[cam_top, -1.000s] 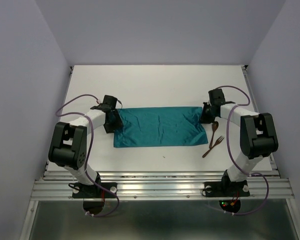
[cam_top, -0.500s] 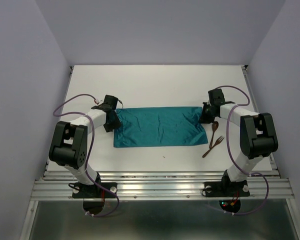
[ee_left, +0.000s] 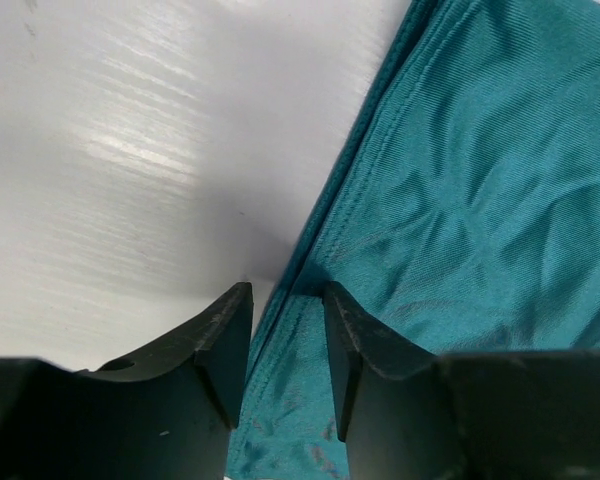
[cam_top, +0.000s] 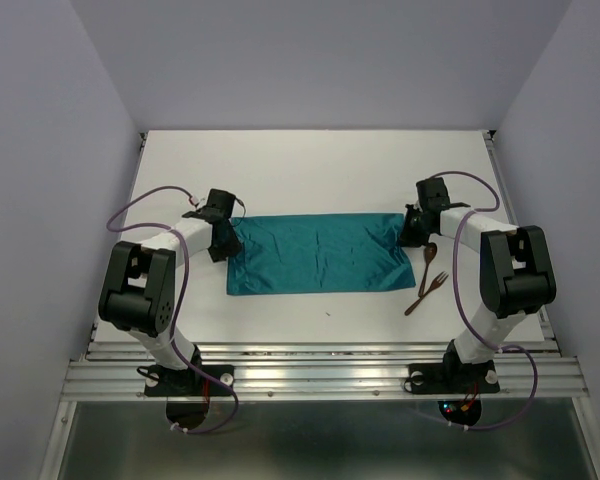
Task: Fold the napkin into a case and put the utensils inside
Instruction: Pick up the rectangle-folded napkin at the center of the board.
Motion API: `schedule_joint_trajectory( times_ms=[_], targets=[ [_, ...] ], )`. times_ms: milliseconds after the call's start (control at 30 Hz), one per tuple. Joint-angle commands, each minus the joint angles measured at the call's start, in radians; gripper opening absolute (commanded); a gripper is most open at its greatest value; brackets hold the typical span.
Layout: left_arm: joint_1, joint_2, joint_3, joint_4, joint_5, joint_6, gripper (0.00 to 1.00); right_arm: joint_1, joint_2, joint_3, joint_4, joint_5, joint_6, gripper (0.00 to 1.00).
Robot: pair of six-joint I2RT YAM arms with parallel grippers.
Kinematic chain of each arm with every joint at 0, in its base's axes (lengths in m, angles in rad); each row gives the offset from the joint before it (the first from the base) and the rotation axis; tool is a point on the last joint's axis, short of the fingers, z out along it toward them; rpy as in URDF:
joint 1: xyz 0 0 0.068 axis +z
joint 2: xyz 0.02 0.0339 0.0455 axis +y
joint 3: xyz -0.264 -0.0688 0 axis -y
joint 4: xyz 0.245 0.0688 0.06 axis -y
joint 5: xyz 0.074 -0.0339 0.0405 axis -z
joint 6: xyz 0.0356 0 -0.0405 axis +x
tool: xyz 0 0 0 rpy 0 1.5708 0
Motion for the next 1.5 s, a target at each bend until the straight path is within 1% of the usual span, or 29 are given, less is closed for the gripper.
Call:
schedule_joint_trajectory(
  times_ms=[0, 167, 267, 333, 367, 400, 433, 467, 500, 600, 700, 933, 1233, 1267, 1300, 1367, 1400, 1467],
  targets=[
    [-0.015, 0.055, -0.035, -0.002, 0.096, -0.002, 0.42, 0.011, 0.005, 0.002, 0.029, -0.006, 0.009, 0.15],
    [-0.031, 0.054, -0.047, 0.019, 0.169, -0.009, 0.4, 0.011, 0.011, 0.001, 0.029, -0.008, 0.009, 0.15],
    [-0.043, 0.061, -0.049, 0.021, 0.168, -0.016, 0.4, 0.011, 0.011, -0.001, 0.032, -0.009, 0.01, 0.15],
    [-0.046, 0.069, -0.047, 0.025, 0.165, -0.019, 0.36, 0.011, 0.012, -0.001, 0.032, -0.009, 0.01, 0.15],
    [-0.046, 0.071, -0.047, 0.027, 0.162, -0.022, 0.3, 0.011, 0.014, -0.001, 0.032, -0.011, 0.01, 0.15],
    [-0.046, 0.068, -0.046, 0.027, 0.159, -0.026, 0.27, 0.011, 0.014, 0.001, 0.032, -0.011, 0.01, 0.15],
    [-0.046, 0.064, -0.044, 0.019, 0.159, -0.031, 0.2, 0.011, 0.015, 0.001, 0.031, -0.012, 0.012, 0.15],
    [-0.046, 0.061, -0.039, 0.015, 0.146, -0.036, 0.12, 0.011, 0.017, 0.004, 0.029, -0.017, 0.01, 0.15],
    [-0.046, 0.055, -0.03, 0.01, 0.122, -0.037, 0.0, 0.011, 0.019, 0.009, 0.019, -0.018, 0.009, 0.15],
    [-0.044, 0.028, 0.003, -0.016, 0.087, -0.04, 0.0, 0.011, 0.014, 0.015, 0.017, -0.011, 0.002, 0.15],
    [-0.037, -0.026, 0.039, -0.051, 0.03, -0.037, 0.0, 0.011, 0.023, 0.016, 0.028, -0.04, 0.01, 0.15],
    [-0.003, -0.109, 0.051, -0.067, 0.025, 0.004, 0.0, 0.042, 0.052, 0.025, 0.049, -0.054, 0.029, 0.15],
    [-0.001, -0.094, 0.031, -0.061, 0.037, 0.023, 0.0, 0.051, 0.022, -0.001, 0.052, -0.041, 0.038, 0.16],
    [-0.001, -0.094, 0.028, -0.059, 0.039, 0.021, 0.07, 0.051, 0.022, -0.001, 0.054, -0.041, 0.038, 0.16],
    [-0.001, -0.094, 0.027, -0.059, 0.037, 0.018, 0.17, 0.051, 0.022, -0.002, 0.054, -0.041, 0.038, 0.16],
    [-0.001, -0.089, 0.023, -0.064, 0.033, 0.009, 0.32, 0.051, 0.022, -0.005, 0.054, -0.043, 0.036, 0.16],
    [-0.001, -0.087, 0.017, -0.064, 0.031, 0.006, 0.47, 0.051, 0.02, -0.005, 0.054, -0.043, 0.035, 0.16],
    [-0.001, -0.084, 0.013, -0.061, 0.027, -0.002, 0.6, 0.051, 0.022, -0.004, 0.052, -0.043, 0.033, 0.16]
  ],
)
